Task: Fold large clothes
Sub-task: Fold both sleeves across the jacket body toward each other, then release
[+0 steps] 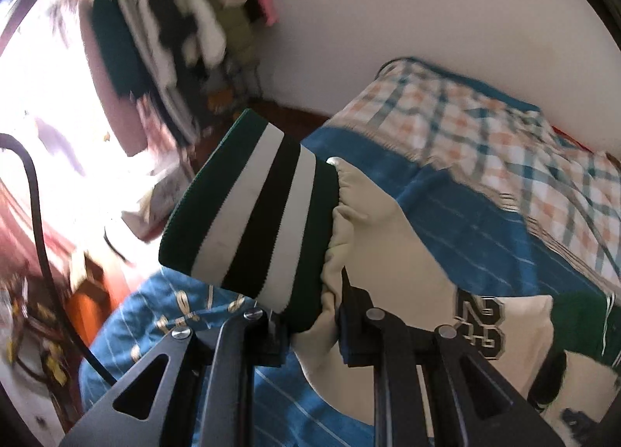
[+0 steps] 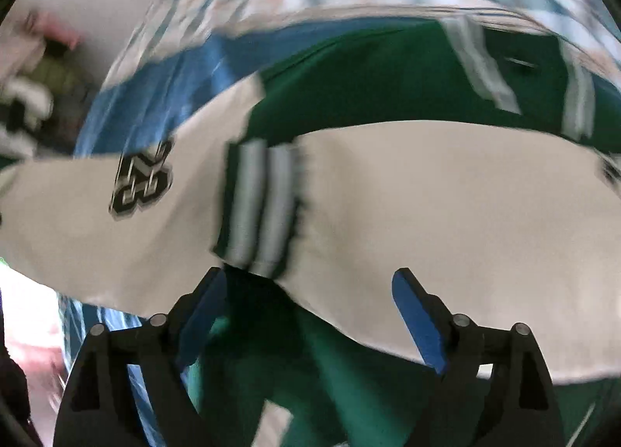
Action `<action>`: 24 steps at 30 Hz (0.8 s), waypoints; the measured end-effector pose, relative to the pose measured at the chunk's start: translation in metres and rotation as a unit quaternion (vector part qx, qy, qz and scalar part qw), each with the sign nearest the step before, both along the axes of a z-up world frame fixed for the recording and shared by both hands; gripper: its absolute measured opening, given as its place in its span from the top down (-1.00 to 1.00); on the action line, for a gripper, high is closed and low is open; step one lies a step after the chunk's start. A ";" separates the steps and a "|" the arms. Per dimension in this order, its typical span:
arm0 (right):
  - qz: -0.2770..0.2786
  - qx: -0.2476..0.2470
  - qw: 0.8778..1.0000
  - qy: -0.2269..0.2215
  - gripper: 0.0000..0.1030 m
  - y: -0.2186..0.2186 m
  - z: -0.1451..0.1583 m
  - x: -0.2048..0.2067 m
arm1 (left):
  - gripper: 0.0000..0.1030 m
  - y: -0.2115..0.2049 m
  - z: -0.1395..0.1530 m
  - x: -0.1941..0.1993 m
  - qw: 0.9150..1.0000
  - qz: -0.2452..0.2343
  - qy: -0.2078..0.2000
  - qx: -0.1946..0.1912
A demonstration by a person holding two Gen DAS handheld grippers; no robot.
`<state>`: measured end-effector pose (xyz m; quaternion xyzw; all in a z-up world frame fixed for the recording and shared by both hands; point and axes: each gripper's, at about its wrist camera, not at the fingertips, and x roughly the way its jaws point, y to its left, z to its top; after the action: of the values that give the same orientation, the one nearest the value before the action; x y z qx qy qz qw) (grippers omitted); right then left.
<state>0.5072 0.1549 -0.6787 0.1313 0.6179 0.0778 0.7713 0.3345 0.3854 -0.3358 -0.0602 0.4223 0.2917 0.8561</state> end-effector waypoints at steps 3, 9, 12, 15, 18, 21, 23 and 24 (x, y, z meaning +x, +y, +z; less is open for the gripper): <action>-0.061 -0.017 0.998 -0.008 -0.73 -0.044 0.010 -0.024 | 0.72 -0.049 0.024 0.005 0.998 -0.041 -0.012 0.037; -0.161 -0.150 0.975 0.032 -0.75 -0.132 -0.003 -0.055 | 0.73 -0.186 0.052 0.018 0.986 -0.160 -0.026 0.044; -0.200 -0.165 0.965 0.039 -0.77 -0.177 -0.004 -0.068 | 0.73 -0.264 0.051 0.027 0.972 -0.232 -0.021 0.032; -0.228 -0.158 0.960 0.041 -0.78 -0.215 -0.004 -0.081 | 0.73 -0.333 0.045 0.027 0.955 -0.294 -0.011 0.030; -0.256 -0.135 0.956 0.044 -0.79 -0.258 -0.002 -0.099 | 0.73 -0.407 0.027 0.030 0.937 -0.349 0.009 0.013; -0.286 -0.118 0.950 0.048 -0.79 -0.299 0.003 -0.122 | 0.73 -0.479 0.000 0.031 0.920 -0.390 0.036 -0.026; -0.314 -0.105 0.942 0.055 -0.79 -0.335 0.000 -0.147 | 0.73 -0.527 -0.016 0.031 0.908 -0.414 0.050 -0.037; -0.325 -0.101 0.938 0.060 -0.79 -0.350 -0.001 -0.157 | 0.73 -0.551 -0.025 0.029 0.902 -0.426 0.059 -0.041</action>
<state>0.3500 -0.1954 -0.6797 0.2511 0.5914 -0.2479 0.7251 0.3640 -0.1656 -0.3604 0.1075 0.4686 -0.1151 0.8693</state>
